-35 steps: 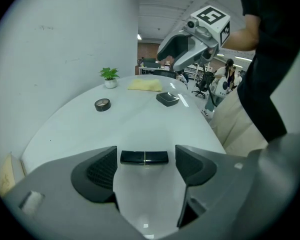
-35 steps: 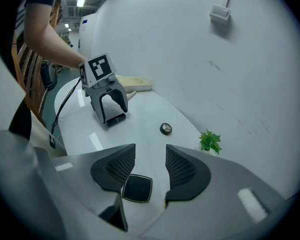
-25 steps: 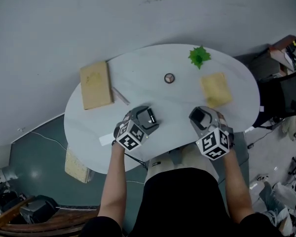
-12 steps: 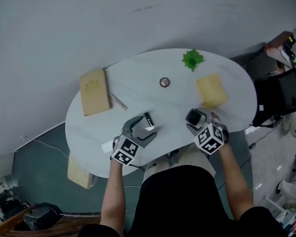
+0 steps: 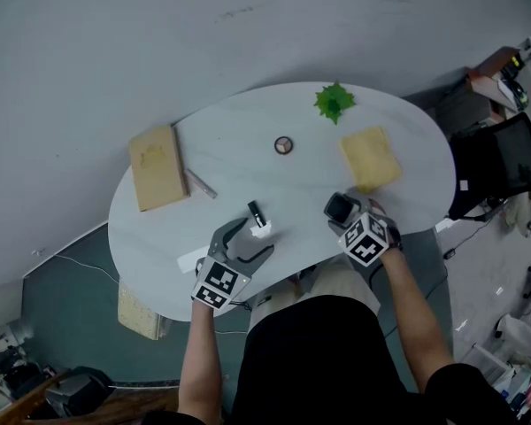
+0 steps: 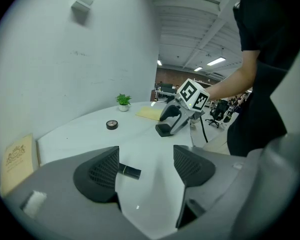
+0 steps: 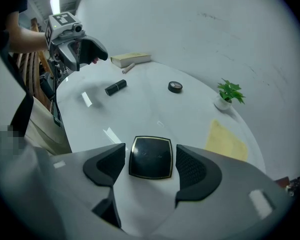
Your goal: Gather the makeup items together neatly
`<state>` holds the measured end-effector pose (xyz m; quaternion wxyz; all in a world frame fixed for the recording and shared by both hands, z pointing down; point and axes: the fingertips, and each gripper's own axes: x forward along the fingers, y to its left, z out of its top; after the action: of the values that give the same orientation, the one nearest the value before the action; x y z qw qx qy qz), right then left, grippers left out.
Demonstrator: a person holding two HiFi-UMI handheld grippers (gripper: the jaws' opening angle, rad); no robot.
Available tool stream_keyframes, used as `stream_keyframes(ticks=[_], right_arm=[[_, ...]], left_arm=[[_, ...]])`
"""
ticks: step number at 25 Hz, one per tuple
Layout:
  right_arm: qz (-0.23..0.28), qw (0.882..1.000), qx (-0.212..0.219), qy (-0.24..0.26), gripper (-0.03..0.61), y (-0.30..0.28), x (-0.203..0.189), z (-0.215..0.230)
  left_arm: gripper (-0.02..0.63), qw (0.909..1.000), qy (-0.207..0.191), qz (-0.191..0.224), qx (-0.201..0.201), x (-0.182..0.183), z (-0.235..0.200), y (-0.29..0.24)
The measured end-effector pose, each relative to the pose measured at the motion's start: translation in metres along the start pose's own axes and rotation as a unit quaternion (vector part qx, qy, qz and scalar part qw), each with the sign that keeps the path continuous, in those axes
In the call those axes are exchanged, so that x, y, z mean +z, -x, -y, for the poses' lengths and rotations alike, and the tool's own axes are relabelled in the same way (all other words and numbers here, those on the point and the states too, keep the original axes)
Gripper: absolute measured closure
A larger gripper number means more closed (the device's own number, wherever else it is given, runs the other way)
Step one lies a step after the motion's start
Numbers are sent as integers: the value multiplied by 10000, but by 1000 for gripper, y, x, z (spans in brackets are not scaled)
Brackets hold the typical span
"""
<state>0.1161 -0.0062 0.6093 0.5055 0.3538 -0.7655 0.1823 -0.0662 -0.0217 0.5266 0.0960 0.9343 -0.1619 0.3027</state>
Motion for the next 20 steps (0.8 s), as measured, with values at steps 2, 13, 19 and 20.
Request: stream_keyframes(ticks=[2,13,19,20], right_arm=[[-69,10000,40,-28,273,-5,-5,1],[-261,9992,259,-150,274,-17,-16,2],[-300,9990,345,15,272,-17,-16,0],[-296,9989,368,21,272,-16,-16,0]], left_arm=[[279,10000,-11,20,-5,3,2,-1],[278,9999,-51,77,-95,10,13,-4],[278,9999,-48,116,-95,11,14,-2],[278,9999,-53,118,-98,12,14,-2]])
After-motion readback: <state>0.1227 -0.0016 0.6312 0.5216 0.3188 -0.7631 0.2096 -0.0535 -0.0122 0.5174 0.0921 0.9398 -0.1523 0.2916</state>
